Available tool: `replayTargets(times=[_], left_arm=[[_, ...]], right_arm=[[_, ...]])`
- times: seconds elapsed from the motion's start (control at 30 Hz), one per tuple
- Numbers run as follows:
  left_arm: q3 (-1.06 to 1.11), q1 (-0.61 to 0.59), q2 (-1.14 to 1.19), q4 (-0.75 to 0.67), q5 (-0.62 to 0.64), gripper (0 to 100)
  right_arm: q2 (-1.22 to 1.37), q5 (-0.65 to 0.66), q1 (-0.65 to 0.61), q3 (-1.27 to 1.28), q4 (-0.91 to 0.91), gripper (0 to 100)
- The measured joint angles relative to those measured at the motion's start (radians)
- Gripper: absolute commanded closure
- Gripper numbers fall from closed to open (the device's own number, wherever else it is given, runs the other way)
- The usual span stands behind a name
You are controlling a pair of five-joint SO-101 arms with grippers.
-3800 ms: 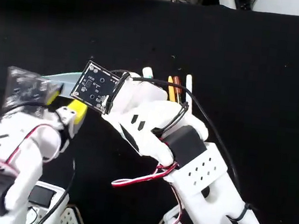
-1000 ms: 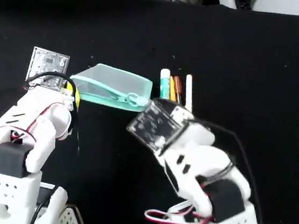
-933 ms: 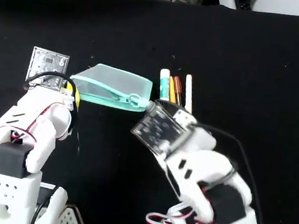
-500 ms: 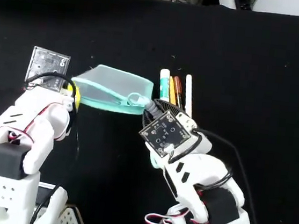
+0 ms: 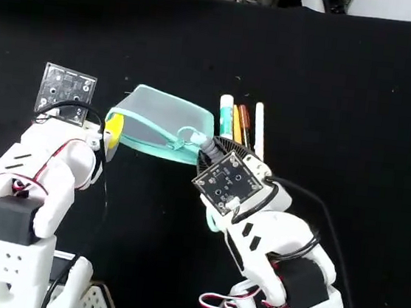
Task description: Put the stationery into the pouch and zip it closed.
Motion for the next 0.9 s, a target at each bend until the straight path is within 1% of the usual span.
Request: replayTargets(times=[0.23, 0.5, 0.57, 0.63, 0.7, 0.77, 0.9], left_arm=[[0.083, 0.026, 0.000, -0.011, -0.092, 80], [0.203, 0.026, 0.000, -0.146, -0.124, 81], [0.207, 0.026, 0.000, -0.161, -0.124, 87], [0.207, 0.026, 0.000, -0.166, -0.126, 97], [0.204, 0.028, 0.000, -0.160, -0.126, 95], [0.186, 0.028, 0.000, -0.132, -0.124, 98], [0.112, 0.028, 0.000, -0.034, -0.124, 97]], right_arm=[[0.000, 0.000, 0.000, 0.000, 0.000, 98.6], [0.000, 0.000, 0.000, 0.000, 0.000, 98.6], [0.000, 0.000, 0.000, 0.000, 0.000, 98.6], [0.000, 0.000, 0.000, 0.000, 0.000, 98.6], [0.000, 0.000, 0.000, 0.015, 0.000, 98.6], [0.000, 0.000, 0.000, 0.026, 0.000, 98.6], [0.000, 0.000, 0.005, 0.029, 0.000, 98.6]])
